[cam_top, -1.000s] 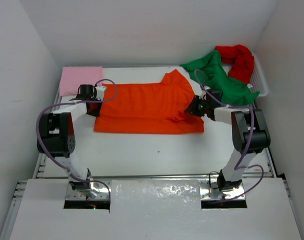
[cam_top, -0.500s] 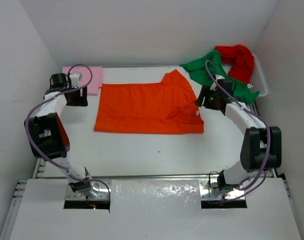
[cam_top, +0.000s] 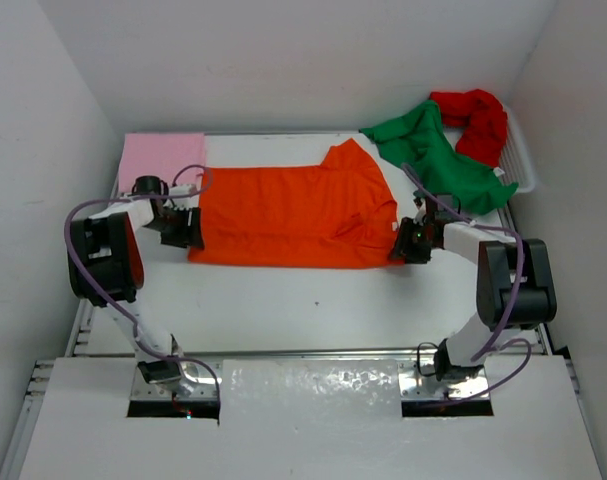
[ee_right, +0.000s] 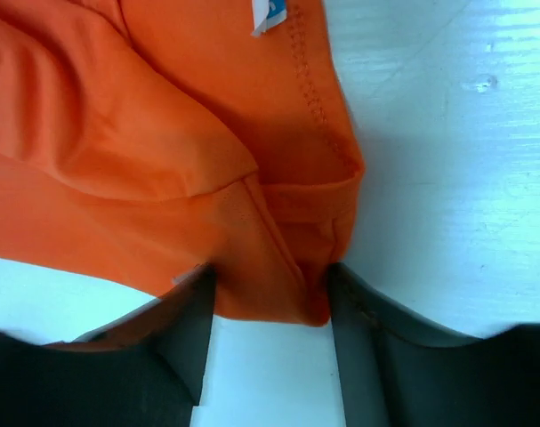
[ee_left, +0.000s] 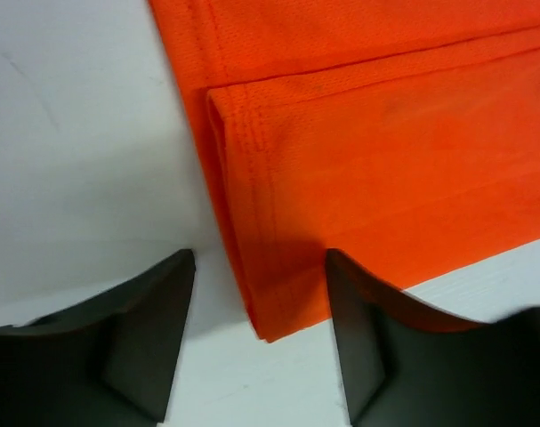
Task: Fold and stack the t-shirts
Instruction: Fold the flattened tshirt in 1/3 of the way
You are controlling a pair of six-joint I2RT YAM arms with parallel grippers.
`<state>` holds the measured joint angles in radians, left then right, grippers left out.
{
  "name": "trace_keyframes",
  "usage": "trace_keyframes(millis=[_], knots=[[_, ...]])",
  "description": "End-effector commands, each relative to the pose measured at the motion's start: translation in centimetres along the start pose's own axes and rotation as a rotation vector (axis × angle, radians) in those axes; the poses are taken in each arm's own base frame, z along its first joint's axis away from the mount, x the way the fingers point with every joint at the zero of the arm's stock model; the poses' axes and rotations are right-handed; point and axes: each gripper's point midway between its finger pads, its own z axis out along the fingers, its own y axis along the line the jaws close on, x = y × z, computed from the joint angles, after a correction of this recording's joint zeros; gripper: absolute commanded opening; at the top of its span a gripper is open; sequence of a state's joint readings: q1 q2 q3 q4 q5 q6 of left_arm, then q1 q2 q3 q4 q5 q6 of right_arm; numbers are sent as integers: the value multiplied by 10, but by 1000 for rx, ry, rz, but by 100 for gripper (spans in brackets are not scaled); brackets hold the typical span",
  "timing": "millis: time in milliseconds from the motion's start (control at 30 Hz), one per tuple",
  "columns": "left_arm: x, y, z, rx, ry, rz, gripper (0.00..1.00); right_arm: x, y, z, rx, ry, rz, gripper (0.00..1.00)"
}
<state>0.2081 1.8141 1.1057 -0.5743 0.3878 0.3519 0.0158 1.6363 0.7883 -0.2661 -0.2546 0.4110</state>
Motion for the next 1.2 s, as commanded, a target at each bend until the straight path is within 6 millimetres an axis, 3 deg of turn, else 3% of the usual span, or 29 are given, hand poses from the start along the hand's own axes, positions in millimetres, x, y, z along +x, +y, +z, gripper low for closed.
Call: trace_keyframes(millis=[0, 33, 100, 200, 333, 400, 433, 467, 500, 533, 567, 600, 633, 733, 767, 800, 833, 867, 900, 933, 967, 1000, 1033, 1100, 1133, 1167], knots=[[12, -15, 15, 79, 24, -4, 50, 5, 3, 4, -26, -9, 32, 37], [14, -15, 16, 82, 27, -7, 31, 5, 1, 4, -15, -10, 41, 29], [23, -17, 18, 92, 54, -6, 3, 8, -7, 0, 26, -7, 59, 9], [36, -8, 9, 50, 77, 9, 0, 22, -13, -7, 60, 10, 70, 0], [57, 20, -15, -108, 116, 28, 0, 56, -19, -17, 77, 52, 84, 0], [67, 18, -25, -121, 121, 66, 0, 82, -25, -18, 86, 82, 112, 0], [74, 12, -29, -102, 129, 79, 0, 84, -21, -22, 71, 64, 105, 7], [77, 9, -31, -97, 132, 84, 5, 97, -23, -22, 70, 82, 112, 14], [79, 7, -33, -89, 138, 84, 28, 102, -22, -24, 67, 86, 120, 20], [86, 3, -36, -75, 164, 78, 40, 101, -19, -28, 54, 70, 119, 28], [86, 3, -39, -76, 171, 92, 47, 106, -19, -31, 51, 75, 123, 47], [86, 6, -43, -94, 177, 86, 59, 109, -19, -35, 57, 87, 125, 54], [86, 9, -48, -118, 190, 82, 60, 103, -20, -42, 72, 52, 115, 59], [43, 32, -73, -249, 114, 96, 62, 82, -20, -66, 122, -4, 70, 65], [-1, 34, -95, -296, -4, 107, 62, 53, -18, -83, 151, -96, 27, 65], [-25, 31, -109, -308, -78, 119, 62, 46, -19, -94, 177, -111, 10, 65], [-69, 19, -137, -321, -228, 164, 61, 34, -19, -103, 196, -148, -7, 65], [-93, -15, -140, -293, -285, 260, 60, 11, -16, -119, 216, -221, -44, 65], [-109, -42, -141, -266, -324, 336, 57, 1, -14, -125, 223, -251, -63, 61], [-124, -106, -129, -148, -350, 492, 54, -16, -7, -132, 203, -300, -99, 56], [-123, -140, -118, -65, -338, 558, 52, -17, -4, -131, 190, -295, -115, 47], [-115, -173, -105, 34, -304, 612, 47, -32, 6, -131, 142, -346, -146, 25], [-98, -229, -79, 209, -242, 690, 46, -39, 15, -128, 93, -358, -174, 17], [-79, -277, -56, 367, -181, 744, 45, -53, 46, -112, -81, -365, -226, 11], [-63, -303, -35, 431, -124, 769, 47, -58, 56, -105, -141, -360, -237, 14], [-58, -315, -25, 464, -110, 782, 54, -66, 65, -98, -191, -370, -228, 17]])
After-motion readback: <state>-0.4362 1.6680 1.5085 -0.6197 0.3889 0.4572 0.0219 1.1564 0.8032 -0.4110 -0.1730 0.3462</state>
